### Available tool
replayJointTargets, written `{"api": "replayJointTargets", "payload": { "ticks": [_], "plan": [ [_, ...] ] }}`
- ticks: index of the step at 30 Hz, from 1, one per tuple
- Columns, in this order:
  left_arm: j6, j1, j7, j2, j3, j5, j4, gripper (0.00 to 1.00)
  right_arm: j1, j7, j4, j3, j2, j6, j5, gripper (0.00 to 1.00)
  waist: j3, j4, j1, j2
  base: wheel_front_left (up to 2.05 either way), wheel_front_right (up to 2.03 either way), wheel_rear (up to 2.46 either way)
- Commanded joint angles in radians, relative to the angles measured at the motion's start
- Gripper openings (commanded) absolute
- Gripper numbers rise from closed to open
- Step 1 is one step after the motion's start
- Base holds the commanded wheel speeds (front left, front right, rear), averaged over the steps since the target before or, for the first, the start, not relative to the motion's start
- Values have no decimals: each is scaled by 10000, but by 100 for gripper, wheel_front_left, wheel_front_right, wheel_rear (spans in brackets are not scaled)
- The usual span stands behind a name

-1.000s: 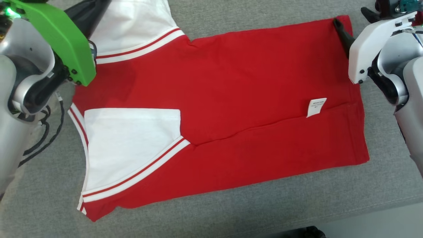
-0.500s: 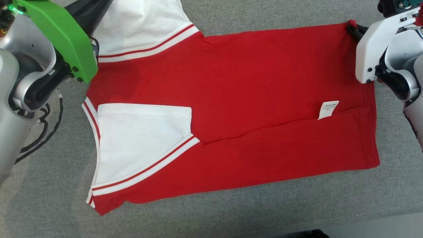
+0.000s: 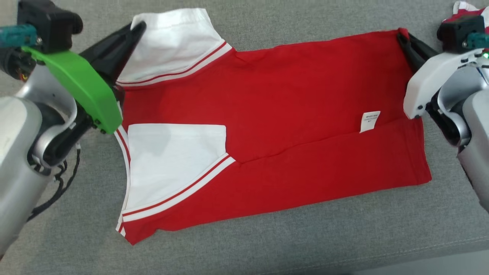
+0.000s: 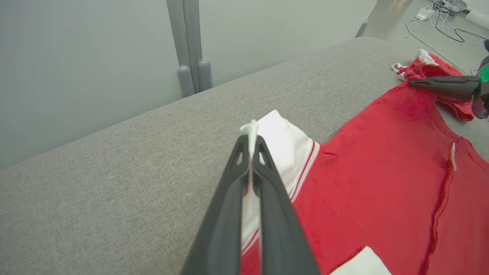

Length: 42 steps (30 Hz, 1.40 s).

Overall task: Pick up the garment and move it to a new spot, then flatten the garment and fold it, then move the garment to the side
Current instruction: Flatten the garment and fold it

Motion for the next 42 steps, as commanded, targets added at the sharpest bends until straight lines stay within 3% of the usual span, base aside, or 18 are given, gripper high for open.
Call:
{"api": "replayJointTargets", "payload": {
  "ticks": [1,7,18,42],
  "plan": [
    [44,425,-176,196,22,-96,-218,0,390,-260,-172,-40,-20,-21,-84,0,-479,29,0,0,0,0,0],
    [490,2090,-930,623,37,-277,-1378,0,1784,-951,-910,-474,2,-21,-214,0,-1135,119,0,0,0,0,0],
    [1347,4655,-1956,962,-173,-540,-2672,0,3992,-902,-2045,-1710,243,-21,-464,0,-1718,324,0,0,0,0,0],
    [1393,6580,-3461,331,-289,-1190,-1579,0,6150,-775,-3402,-3169,794,-21,-1231,0,-2006,399,0,0,0,0,0]
  ]
}}
